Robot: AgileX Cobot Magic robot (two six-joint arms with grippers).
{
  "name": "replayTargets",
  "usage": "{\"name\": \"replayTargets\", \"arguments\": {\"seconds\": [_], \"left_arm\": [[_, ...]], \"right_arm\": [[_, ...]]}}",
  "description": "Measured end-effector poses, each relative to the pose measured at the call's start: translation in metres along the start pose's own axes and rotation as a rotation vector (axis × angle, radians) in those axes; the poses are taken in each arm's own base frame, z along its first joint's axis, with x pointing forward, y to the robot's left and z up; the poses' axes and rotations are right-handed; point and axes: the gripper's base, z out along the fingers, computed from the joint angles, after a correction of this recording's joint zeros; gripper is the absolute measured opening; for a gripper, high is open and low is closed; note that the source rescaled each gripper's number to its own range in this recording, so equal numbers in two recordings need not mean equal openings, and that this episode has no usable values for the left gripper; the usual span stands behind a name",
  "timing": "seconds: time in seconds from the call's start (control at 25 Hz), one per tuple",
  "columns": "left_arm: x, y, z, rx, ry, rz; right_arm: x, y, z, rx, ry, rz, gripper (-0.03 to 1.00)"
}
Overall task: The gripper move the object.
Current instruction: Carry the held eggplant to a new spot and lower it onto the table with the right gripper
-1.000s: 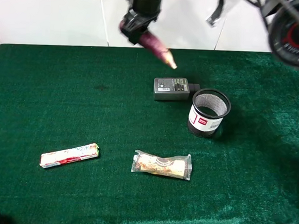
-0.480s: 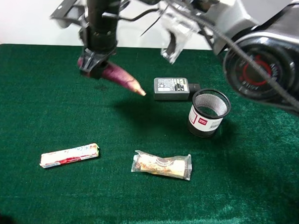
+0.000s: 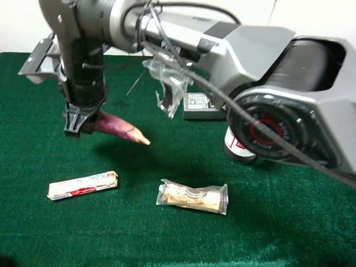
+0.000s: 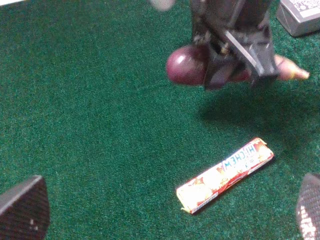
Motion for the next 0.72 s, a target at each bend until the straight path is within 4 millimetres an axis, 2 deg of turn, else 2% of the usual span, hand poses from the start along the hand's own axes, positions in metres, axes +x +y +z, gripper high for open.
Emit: {"name": "replayTargets", "arguments": {"seconds": [0.32, 0.72], "left_arm": [[0.000, 0.000, 0.000, 0.000, 0.000, 0.000], [0.000, 0.000, 0.000, 0.000, 0.000, 0.000]], "right_arm": [[-0.004, 0.018, 0.033, -0.042, 0.020, -0.028, 0.01], [0.000, 0.020, 0.056, -0.055, 0.038, -0.025, 0.01]]}}
